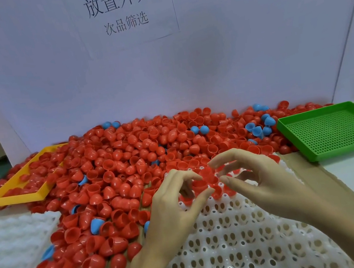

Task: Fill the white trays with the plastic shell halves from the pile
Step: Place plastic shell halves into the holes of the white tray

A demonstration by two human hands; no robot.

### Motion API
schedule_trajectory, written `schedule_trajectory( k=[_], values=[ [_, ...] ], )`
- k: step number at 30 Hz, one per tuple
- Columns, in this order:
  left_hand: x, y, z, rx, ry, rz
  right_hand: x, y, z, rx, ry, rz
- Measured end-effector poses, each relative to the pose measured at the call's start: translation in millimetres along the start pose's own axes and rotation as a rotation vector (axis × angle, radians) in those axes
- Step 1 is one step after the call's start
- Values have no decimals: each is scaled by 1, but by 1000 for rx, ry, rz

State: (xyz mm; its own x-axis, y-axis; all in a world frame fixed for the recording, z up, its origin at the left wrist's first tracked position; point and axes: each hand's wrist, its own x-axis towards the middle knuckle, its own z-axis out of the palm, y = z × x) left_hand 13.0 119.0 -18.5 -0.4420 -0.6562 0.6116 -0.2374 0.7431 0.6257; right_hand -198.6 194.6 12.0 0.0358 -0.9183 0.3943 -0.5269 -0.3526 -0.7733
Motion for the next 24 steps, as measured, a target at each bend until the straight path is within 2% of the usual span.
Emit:
schedule_trajectory(
  k=[5,11,15,19,24],
  values=[
    [-2,1,1,49,9,78,0,-4,4,-84,-39,-109],
    [-2,7,0,29,5,62,-1,-3,5,-227,-78,-198],
    [-3,6,1,29,-36,70,-1,-2,5,-231,-147,-144],
    [-3,3,1,38,-95,36,5,5,-15,-308,-75,-46],
    [-1,-3,-3,87,-86,28,7,28,-37,-436,-56,114]
  ],
)
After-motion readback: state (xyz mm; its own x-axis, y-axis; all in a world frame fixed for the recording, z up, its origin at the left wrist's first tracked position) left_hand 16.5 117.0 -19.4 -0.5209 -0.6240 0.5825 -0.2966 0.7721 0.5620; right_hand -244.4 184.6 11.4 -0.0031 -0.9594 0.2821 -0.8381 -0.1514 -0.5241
